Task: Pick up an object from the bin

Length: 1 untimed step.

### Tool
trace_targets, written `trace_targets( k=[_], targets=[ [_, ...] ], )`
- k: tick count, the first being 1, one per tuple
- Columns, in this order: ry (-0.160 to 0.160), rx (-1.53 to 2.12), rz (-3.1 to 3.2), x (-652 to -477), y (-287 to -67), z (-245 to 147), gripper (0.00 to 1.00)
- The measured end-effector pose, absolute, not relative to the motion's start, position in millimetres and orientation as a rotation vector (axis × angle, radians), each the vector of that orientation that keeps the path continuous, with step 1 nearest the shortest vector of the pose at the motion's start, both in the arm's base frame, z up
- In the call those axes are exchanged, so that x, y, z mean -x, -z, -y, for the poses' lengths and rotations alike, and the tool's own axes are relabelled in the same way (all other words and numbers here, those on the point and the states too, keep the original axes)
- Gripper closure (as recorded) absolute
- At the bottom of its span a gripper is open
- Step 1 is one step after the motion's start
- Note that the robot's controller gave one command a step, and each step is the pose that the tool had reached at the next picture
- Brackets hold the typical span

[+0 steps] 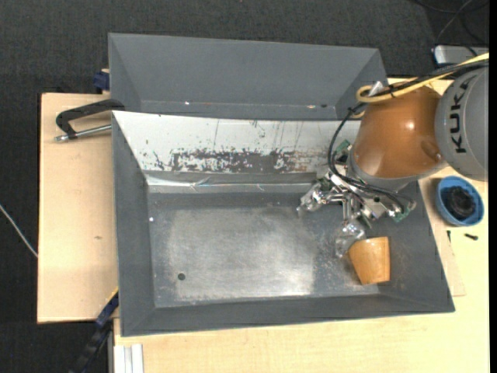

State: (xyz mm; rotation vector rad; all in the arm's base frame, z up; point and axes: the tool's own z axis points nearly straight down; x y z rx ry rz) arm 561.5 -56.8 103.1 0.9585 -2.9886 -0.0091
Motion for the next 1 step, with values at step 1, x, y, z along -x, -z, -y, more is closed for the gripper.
trace_targets(
  k=[1],
  targets=[
    [0.013, -0.976, 2.987, -523.6, -127.5, 109.6, 0.0]
  ],
)
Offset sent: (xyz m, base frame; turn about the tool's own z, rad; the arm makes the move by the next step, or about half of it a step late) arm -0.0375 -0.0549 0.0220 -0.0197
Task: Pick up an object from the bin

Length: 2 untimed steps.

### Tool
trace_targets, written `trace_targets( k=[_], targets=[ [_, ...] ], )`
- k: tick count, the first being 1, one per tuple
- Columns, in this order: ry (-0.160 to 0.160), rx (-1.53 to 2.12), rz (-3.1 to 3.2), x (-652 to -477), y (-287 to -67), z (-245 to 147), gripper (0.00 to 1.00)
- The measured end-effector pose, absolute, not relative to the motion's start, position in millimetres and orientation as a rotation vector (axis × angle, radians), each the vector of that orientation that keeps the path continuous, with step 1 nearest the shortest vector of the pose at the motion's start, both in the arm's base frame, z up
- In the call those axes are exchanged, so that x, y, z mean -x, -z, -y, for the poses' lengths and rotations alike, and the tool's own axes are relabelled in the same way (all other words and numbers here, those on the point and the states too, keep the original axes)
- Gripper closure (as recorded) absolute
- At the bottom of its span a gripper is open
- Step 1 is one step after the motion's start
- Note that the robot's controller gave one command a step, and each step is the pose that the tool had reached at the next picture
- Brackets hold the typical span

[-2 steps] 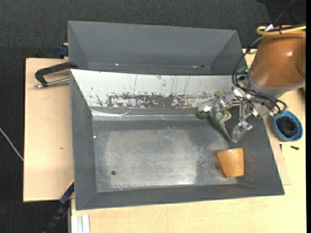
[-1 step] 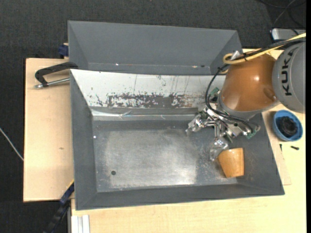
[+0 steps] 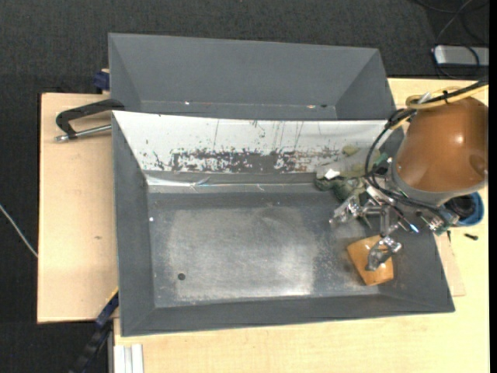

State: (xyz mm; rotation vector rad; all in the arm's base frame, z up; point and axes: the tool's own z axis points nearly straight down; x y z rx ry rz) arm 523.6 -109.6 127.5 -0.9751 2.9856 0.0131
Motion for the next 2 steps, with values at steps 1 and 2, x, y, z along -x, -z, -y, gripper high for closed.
trace_targets(
  k=[1, 2],
  targets=[
    [-0.029, 1.649, -2.665, -511.8, -107, 98, 0.0],
    [-0.004, 1.881, -2.516, -544.7, -93, 127, 0.0]
  ],
)
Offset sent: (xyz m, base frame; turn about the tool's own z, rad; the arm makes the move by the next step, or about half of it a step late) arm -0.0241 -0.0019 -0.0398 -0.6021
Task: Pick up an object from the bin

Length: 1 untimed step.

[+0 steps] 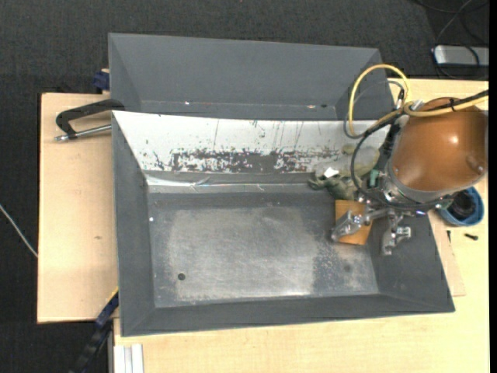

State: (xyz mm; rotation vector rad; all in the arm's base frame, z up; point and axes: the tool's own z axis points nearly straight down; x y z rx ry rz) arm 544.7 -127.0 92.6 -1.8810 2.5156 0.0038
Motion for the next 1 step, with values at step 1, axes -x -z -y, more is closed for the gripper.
trace_targets(
  k=[1],
  targets=[
    [-0.039, 1.947, -2.48, -592.2, -77.6, 126.6, 0.0]
  ],
)
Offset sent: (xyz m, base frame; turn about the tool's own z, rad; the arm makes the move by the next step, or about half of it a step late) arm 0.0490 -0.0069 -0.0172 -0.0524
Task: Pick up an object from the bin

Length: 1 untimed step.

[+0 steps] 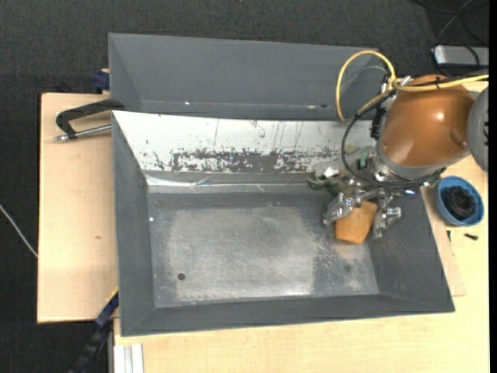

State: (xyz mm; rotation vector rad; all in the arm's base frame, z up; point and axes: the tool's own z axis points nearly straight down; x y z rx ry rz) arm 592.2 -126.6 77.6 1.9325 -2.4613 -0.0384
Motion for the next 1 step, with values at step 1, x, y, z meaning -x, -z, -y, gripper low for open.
trace_targets(
  k=[1],
  targets=[
    [0.033, -1.936, 2.46, -591.8, -78.3, 127.8, 1.0]
  ],
)
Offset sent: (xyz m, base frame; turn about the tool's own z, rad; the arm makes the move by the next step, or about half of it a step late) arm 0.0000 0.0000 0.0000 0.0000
